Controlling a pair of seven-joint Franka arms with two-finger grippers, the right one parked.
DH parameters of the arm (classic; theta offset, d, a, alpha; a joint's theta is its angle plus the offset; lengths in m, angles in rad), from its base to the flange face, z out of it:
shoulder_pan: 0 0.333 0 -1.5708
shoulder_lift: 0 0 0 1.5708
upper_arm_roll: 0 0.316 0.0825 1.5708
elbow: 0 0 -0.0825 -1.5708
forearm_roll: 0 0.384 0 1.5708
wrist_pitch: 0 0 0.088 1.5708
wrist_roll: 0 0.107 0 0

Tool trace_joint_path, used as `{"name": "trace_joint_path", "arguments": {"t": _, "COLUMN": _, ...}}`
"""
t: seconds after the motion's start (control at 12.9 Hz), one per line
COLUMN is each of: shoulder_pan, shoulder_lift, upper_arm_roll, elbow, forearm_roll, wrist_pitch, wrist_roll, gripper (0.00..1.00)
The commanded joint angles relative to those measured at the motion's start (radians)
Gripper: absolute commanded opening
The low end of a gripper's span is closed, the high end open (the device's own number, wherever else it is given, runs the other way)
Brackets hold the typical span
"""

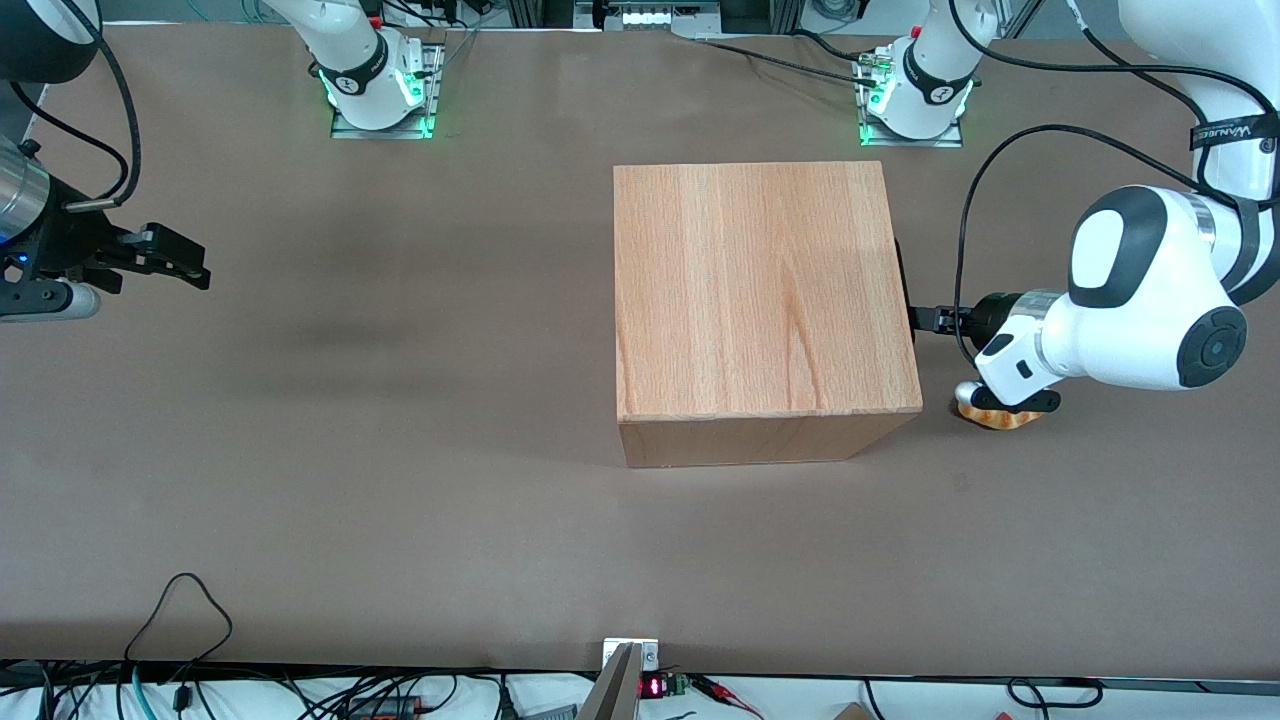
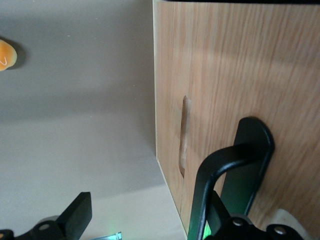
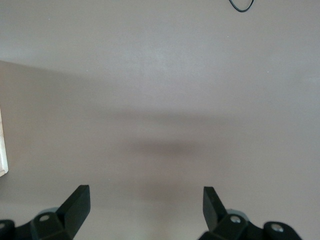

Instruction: Open top drawer with left arm

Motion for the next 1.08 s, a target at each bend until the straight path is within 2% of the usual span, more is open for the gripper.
{"name": "trace_joint_path", "arguments": {"t": 0.0, "shoulder_pan": 0.014, "shoulder_lift": -0.003, "upper_arm_roll": 0.003, "elbow": -0.02, "forearm_roll": -0.024, "wrist_pitch": 0.022, "wrist_roll": 0.025, "gripper": 1.0}}
{"name": "trace_joint_path", "arguments": {"t": 1.01, "shoulder_pan": 0.029, "shoulder_lift": 0.026, "upper_arm_roll": 0.012, "elbow": -0.01, "forearm_roll": -0.009, "wrist_pitch": 0.052, "wrist_roll": 0.026, "gripper": 1.0}}
